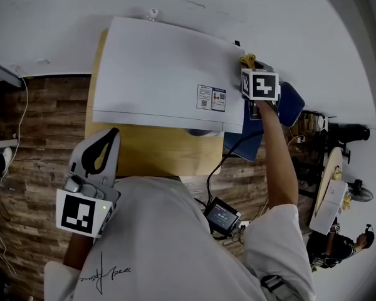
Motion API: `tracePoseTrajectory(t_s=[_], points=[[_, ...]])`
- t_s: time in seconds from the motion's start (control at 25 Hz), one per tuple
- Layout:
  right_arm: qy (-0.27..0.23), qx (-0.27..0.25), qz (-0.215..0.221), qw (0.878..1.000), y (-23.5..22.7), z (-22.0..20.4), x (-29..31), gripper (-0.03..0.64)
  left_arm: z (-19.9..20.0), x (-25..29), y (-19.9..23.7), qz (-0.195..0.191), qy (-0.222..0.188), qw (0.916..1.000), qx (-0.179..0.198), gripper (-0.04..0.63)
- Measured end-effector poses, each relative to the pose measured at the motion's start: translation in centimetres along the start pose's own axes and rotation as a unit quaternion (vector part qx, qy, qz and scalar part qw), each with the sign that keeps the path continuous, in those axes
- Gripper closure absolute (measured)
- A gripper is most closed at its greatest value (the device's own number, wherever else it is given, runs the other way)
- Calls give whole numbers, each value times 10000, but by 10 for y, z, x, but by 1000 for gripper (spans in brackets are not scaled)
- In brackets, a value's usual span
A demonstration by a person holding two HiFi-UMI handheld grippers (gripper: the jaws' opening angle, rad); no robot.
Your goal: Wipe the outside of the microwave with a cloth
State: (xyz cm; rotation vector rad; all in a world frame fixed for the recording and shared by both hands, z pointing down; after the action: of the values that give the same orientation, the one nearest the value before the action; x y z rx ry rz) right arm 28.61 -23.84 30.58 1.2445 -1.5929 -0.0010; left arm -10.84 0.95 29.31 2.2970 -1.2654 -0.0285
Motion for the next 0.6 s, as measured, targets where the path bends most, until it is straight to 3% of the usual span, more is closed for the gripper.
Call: tracePoseTrajectory(t_s=[0.6], points=[[-76, -35, 54, 10000, 36, 29, -8, 483, 3, -8, 14, -52, -116, 9999, -33, 601]])
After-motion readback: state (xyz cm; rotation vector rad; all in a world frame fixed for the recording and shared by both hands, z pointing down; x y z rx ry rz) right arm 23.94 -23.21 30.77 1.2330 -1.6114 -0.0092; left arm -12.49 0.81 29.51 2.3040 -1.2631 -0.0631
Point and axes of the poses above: the fingertips, and each gripper's own axes: x forward along the fingers, y to its left, z out of its top, the point moved 10 cm from there along -x, backward along the fingers, and after that the axes turned 14 degrees about -x, right-handed, at the moved point
